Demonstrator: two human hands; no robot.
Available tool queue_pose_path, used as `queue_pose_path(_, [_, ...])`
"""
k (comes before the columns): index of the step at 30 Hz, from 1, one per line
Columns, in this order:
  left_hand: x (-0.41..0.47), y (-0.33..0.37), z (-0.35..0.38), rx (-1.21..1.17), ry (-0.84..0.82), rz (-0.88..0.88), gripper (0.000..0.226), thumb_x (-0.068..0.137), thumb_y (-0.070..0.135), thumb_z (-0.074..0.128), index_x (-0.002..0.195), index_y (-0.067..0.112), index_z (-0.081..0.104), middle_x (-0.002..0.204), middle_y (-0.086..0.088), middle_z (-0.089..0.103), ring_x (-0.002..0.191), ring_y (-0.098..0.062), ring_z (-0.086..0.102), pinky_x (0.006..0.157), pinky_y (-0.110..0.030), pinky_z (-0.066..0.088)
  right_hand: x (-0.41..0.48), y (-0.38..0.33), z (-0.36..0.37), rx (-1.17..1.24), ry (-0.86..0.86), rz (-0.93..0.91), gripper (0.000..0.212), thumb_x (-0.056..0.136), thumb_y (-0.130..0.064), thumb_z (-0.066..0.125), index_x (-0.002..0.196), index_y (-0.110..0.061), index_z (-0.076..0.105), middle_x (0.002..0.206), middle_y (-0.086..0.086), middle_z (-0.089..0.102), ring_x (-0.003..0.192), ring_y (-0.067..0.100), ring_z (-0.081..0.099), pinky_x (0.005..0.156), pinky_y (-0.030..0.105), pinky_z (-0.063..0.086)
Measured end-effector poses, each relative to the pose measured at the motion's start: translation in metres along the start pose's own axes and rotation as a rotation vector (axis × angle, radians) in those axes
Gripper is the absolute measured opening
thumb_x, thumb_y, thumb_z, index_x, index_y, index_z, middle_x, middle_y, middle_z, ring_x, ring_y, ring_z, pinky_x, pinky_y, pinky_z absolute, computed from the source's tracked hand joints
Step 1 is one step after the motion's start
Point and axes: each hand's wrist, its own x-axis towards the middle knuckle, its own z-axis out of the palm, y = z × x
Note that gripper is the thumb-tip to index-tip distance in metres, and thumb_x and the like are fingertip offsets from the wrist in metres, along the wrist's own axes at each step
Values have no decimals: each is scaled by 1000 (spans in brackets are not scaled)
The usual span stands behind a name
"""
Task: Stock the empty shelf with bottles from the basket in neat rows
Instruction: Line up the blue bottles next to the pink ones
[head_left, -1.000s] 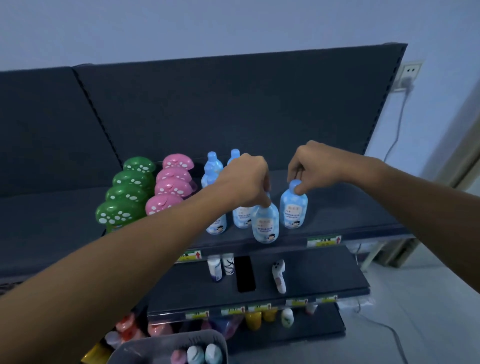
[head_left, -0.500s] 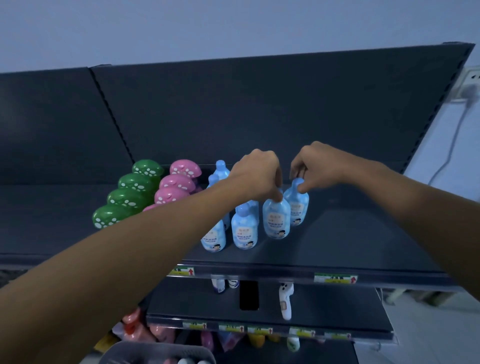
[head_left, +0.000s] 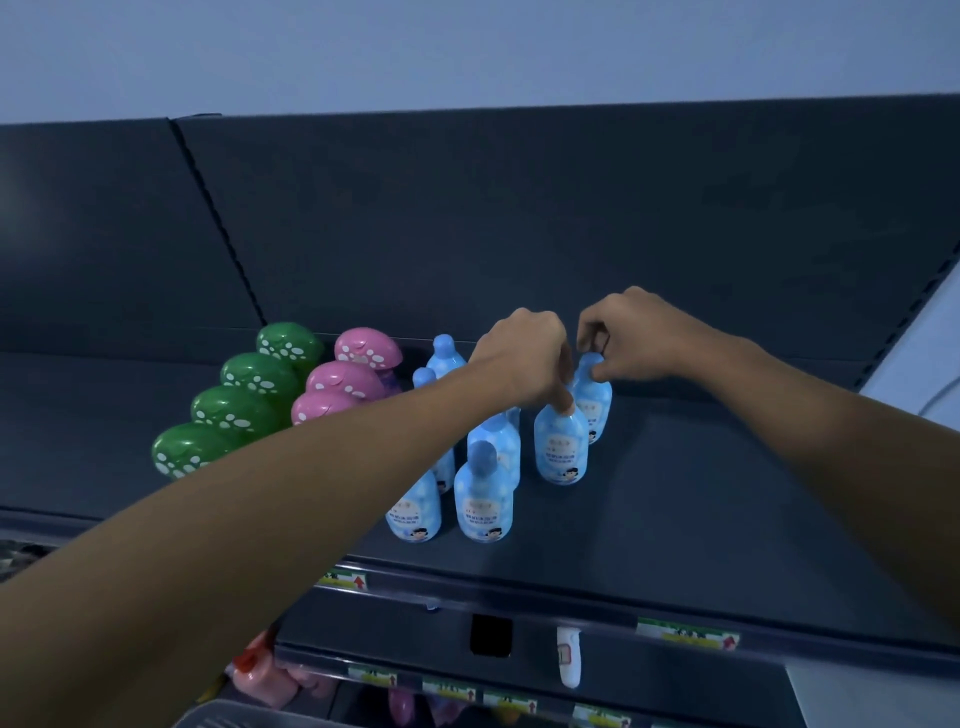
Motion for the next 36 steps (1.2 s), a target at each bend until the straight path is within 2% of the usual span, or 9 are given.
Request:
queue_pose_path(2, [8,-2,3,1,-4,-19,31,60,35,94,85,26,77,74,13,70,71,-4,65,53,-23,47,10,5,4,4,1,3,19,71,-20,78,81,-30,65,78,-13,65,77,9,65,66,32,57])
queue_pose_path(5, [17,-6,7,3,-6,-40,30,62,35,94,86,27,77,78,12,71,74,-8,67,61,-28,56,24,13,9,16,-1,9,20,72,-19,79,80,-31,65,81,-13,66,78,8,66,69,33,59])
queue_pose_path(12, [30,-14,7,-16,8,-52,32,64,34,93,90,26,78,86,8,73,81,-14,69,75,-35,60,51,21,18,36,-21,-8,23,70,-17,82,78,-30,66,77,-15,67,75,3,65,65,26,54])
queue_pose_path(16, [34,-16,8,-23,12,-60,32,63,34,93,90,27,78,87,6,72,82,-15,69,74,-36,61,59,19,21,55,-29,-14,23,71,-18,84,75,-30,65,75,-14,68,74,3,66,63,23,50])
queue_pose_path(21, [37,-15,15,-37,34,-49,31,60,34,92,87,29,78,80,9,68,77,-13,67,66,-31,57,61,16,21,80,-22,-25,24,71,-22,86,70,-29,63,71,-12,67,71,2,63,59,20,44])
queue_pose_path(26, [35,-17,20,-40,37,-43,29,62,37,91,86,29,77,86,9,70,83,-15,67,75,-36,60,60,19,23,110,-36,15,23,71,-22,87,74,-29,65,76,-12,69,75,4,66,62,21,48])
queue_pose_path(31, [31,-18,22,-36,36,-11,35,65,38,91,94,25,75,93,5,70,89,-19,67,80,-40,59,59,18,23,137,-56,46,25,71,-24,88,81,-30,66,84,-12,69,79,4,66,58,18,45])
queue_pose_path(36, [25,-22,12,-40,49,-15,43,71,45,87,105,21,74,99,1,69,93,-22,66,80,-40,57,53,13,20,104,-60,75,18,80,-25,81,87,-35,68,95,-15,69,92,3,63,70,23,49])
